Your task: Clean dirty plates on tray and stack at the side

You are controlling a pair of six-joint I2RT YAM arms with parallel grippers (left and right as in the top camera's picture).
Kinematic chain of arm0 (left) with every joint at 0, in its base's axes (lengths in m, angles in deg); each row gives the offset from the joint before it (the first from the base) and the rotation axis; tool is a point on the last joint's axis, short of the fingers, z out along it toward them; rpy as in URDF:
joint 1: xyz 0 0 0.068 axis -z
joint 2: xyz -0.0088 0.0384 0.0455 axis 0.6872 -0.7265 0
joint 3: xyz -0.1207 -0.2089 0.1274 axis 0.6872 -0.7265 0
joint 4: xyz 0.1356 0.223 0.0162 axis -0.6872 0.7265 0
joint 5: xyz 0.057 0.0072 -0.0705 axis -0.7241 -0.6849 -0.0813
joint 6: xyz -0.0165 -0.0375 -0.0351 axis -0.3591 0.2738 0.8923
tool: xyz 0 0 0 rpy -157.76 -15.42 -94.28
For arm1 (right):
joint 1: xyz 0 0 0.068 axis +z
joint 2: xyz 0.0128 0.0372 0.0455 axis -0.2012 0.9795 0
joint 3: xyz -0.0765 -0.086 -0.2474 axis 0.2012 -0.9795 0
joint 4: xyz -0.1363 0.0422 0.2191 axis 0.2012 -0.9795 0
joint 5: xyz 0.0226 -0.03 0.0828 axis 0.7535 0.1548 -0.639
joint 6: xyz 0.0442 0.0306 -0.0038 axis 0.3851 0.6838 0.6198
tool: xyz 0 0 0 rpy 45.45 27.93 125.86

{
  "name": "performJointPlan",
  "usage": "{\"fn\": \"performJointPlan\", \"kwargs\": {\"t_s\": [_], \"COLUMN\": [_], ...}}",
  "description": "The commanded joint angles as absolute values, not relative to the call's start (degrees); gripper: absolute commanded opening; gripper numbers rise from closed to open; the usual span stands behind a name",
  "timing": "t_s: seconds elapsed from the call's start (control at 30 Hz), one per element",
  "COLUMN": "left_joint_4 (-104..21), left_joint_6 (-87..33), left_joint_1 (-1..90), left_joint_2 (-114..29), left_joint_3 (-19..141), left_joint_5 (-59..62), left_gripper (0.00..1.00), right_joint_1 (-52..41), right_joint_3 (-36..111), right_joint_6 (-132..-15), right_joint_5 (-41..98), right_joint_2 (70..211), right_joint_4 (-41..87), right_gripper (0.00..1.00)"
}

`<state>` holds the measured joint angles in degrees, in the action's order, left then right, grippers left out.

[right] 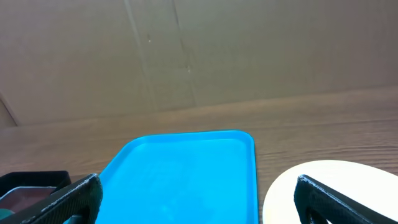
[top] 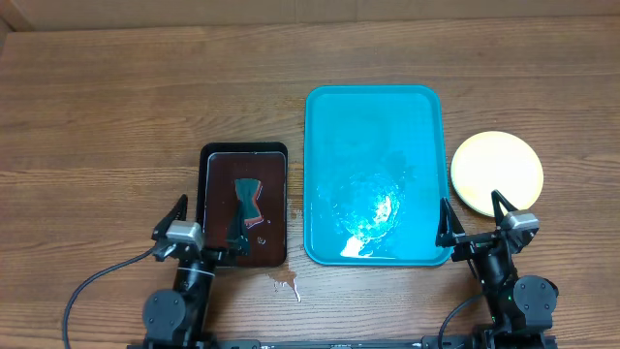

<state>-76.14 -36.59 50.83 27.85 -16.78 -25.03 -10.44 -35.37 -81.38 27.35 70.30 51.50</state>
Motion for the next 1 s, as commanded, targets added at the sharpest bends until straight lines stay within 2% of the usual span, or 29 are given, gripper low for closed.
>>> {"fn": "performJointPlan", "kwargs": {"t_s": [0.0, 0.2, 0.97], "left_joint_4": [-74.5, -70.8, -70.8], "left_joint_6": [-37.6, -37.7, -37.7], "left_joint_1": [50.9, 50.9, 50.9], "left_joint_2": [28.7, 28.5, 28.5], "left_joint_3": [-18.5, -18.5, -18.5], "left_joint_5": [-25.6, -25.4, -25.4], "left_gripper": [1.0, 1.0, 1.0], "right_joint_1": [-10.2, -10.2, -10.2], "right_joint_3": [-35.9, -35.9, -35.9], "right_joint_6": [-81.4, -81.4, -81.4], "right_joint_5": [27.7, 27.7, 27.7], "right_joint_2": [69.8, 69.8, 69.8], "right_joint_4": [51.7, 51.7, 51.7], "right_gripper": [1.0, 1.0, 1.0]}}
